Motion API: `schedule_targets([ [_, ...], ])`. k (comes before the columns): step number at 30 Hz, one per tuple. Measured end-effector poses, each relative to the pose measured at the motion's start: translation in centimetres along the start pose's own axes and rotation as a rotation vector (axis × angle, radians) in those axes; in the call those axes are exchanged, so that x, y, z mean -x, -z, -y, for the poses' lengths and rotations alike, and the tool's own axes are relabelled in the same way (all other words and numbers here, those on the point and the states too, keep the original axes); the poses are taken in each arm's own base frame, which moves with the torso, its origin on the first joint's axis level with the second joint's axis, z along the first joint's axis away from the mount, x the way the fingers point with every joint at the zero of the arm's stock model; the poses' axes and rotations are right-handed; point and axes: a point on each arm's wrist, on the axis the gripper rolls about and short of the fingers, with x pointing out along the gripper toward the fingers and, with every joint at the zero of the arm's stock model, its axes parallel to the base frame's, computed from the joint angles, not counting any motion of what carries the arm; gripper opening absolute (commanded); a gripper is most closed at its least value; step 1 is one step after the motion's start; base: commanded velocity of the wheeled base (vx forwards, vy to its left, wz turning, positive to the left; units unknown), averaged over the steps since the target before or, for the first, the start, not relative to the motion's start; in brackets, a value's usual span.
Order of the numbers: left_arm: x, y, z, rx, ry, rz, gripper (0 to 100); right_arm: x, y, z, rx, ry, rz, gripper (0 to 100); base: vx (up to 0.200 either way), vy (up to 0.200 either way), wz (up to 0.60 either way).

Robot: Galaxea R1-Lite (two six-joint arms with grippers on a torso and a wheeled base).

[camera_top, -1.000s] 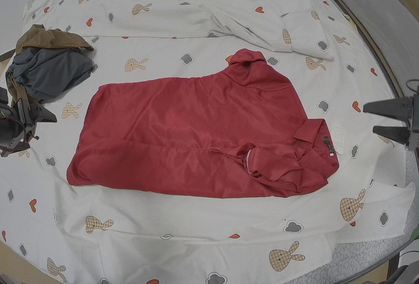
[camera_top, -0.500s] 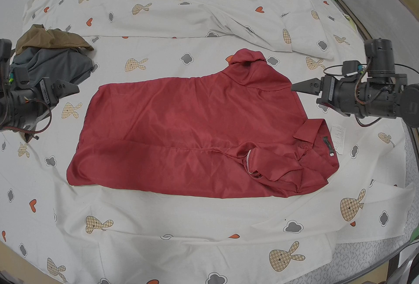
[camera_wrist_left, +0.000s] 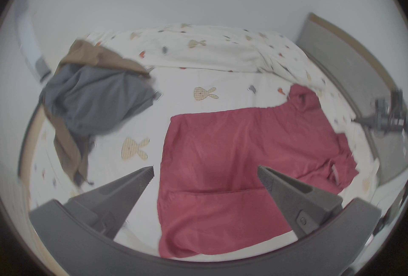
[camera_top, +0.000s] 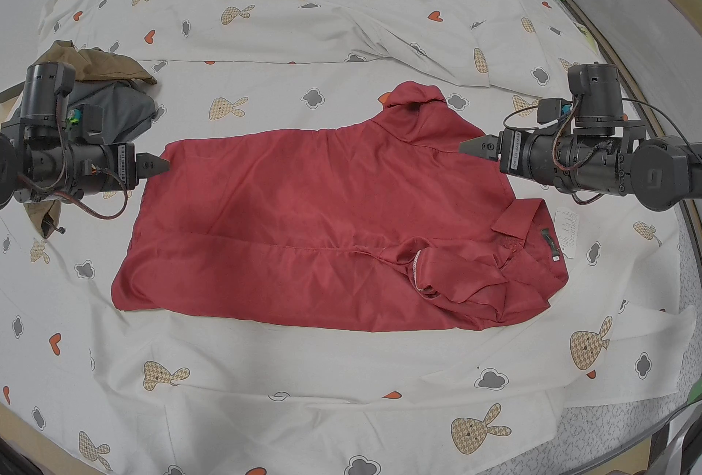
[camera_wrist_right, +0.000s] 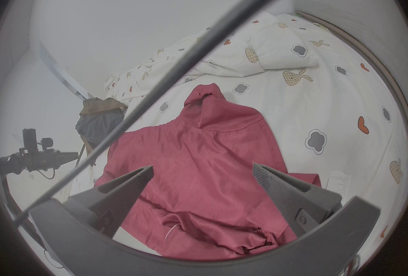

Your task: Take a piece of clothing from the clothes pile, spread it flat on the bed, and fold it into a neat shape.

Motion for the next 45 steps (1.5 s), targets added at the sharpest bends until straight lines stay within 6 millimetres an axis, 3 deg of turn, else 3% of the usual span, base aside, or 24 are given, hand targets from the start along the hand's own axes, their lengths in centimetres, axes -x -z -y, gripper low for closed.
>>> schedule_targets([
  [10,-4.2,-1.3,0.3,-0.483,0.002,-0.003,100,1.0,0.8,-1.2,0.013,-0.014,-0.014,100,0.000,0.000,0.00],
  [16,-6.5,-2.7,0.5,-0.559,-0.011,0.024,100,2.4,1.4,-1.3,0.008,-0.013,-0.022,100,0.000,0.000,0.00],
  [20,-7.4,-2.4,1.0,-0.565,-0.030,0.007,100,3.6,1.7,-1.3,-0.021,-0.014,-0.022,100,0.000,0.000,0.00],
  [30,-5.1,0.7,2.1,-0.577,0.015,-0.050,100,5.6,2.4,-1.1,-0.050,-0.014,-0.028,100,0.000,0.000,0.00],
  [37,-3.6,1.9,2.4,-0.582,0.017,-0.010,100,5.8,2.8,-1.0,-0.057,-0.012,-0.039,100,0.171,0.000,0.00],
  [45,-3.2,2.3,2.4,-0.586,0.018,-0.006,100,5.8,2.9,-1.0,-0.057,-0.009,-0.043,100,0.000,0.000,0.00],
])
